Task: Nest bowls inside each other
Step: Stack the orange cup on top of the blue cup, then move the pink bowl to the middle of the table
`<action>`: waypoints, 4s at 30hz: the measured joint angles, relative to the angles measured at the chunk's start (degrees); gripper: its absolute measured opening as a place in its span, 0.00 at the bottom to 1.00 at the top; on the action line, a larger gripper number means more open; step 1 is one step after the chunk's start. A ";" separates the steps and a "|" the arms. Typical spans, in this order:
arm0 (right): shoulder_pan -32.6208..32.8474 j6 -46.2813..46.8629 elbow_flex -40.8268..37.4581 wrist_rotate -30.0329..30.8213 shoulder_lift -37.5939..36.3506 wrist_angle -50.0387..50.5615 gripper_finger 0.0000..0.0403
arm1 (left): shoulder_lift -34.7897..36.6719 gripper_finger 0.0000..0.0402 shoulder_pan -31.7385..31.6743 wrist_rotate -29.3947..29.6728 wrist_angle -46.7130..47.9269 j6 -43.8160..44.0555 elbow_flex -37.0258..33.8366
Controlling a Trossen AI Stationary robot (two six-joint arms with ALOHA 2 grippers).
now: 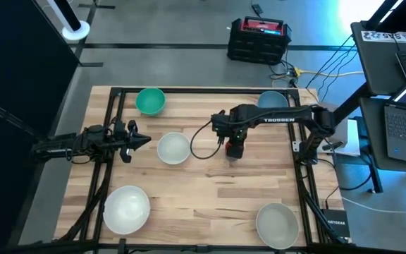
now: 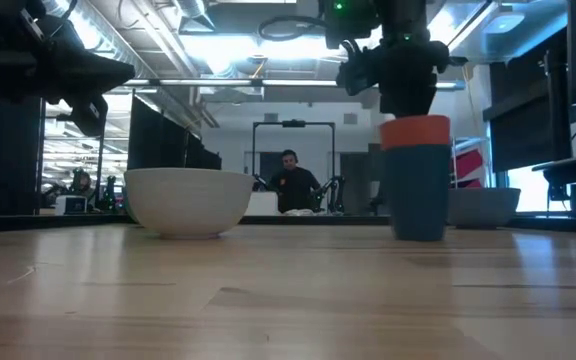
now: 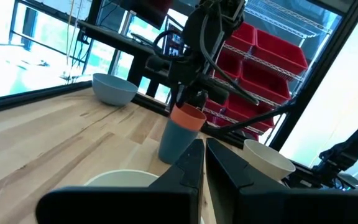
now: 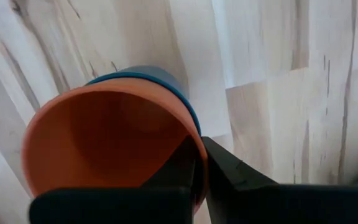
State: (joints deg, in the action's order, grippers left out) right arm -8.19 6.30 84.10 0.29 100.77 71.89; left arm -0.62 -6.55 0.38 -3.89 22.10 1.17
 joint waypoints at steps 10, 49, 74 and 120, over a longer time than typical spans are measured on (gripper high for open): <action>-1.34 -0.04 -1.41 0.19 -0.87 -0.15 0.04 | 0.00 0.00 0.00 0.00 0.03 -0.02 0.00; 3.83 -0.22 12.49 0.37 -13.14 4.17 0.48 | -32.17 0.24 10.18 -14.78 49.27 -7.72 43.11; 12.73 11.27 -14.57 7.72 -32.70 -13.77 0.48 | -78.30 0.25 36.37 -9.15 73.36 -13.24 60.26; 12.69 10.33 -14.57 7.59 -33.80 -13.03 0.48 | -79.94 0.02 35.59 -12.37 57.98 -3.64 53.09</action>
State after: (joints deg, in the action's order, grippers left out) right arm 4.49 16.64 69.54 7.87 66.96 58.86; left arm -80.56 29.05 -11.99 54.09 18.47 54.26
